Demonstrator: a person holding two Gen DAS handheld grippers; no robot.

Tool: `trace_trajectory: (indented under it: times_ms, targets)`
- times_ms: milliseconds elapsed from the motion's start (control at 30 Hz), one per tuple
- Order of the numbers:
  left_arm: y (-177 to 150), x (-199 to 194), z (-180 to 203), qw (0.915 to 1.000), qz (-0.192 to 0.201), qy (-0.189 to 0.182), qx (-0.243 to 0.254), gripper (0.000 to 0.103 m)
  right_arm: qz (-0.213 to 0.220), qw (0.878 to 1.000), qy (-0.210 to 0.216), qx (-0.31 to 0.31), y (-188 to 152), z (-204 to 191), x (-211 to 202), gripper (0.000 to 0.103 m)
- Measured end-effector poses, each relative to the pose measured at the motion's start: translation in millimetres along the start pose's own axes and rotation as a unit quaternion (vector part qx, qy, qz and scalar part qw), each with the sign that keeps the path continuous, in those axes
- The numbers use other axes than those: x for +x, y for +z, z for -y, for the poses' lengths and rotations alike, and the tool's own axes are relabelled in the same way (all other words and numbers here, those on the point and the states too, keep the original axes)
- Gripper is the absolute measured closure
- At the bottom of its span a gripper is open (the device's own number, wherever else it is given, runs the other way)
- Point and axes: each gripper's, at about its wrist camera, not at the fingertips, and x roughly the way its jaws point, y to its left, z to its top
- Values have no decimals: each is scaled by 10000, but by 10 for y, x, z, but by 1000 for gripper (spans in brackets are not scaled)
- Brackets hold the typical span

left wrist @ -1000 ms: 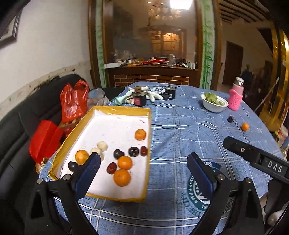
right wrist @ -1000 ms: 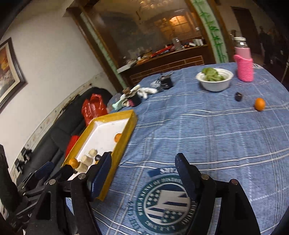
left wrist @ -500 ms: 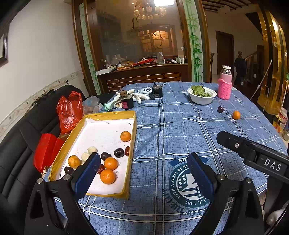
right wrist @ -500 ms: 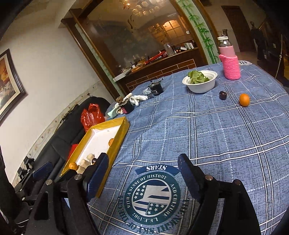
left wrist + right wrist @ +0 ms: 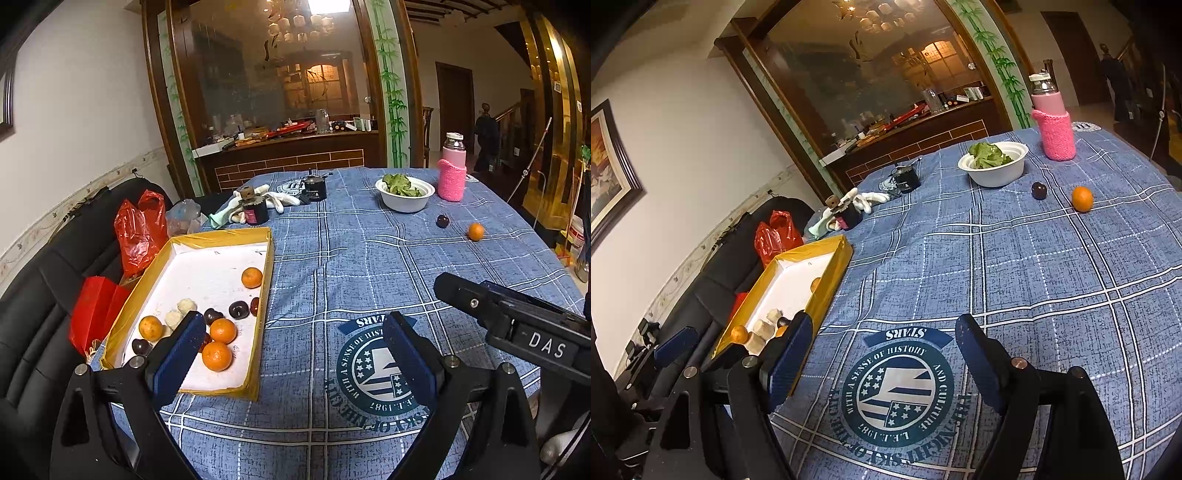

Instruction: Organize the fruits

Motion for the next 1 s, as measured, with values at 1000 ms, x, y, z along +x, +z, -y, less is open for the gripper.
trace_trajectory:
  times_ms: [1000]
  targets:
    - [6, -231, -469, 9977, 250, 271, -565, 7, 349, 9993, -44, -139, -14, -128, -24, 15]
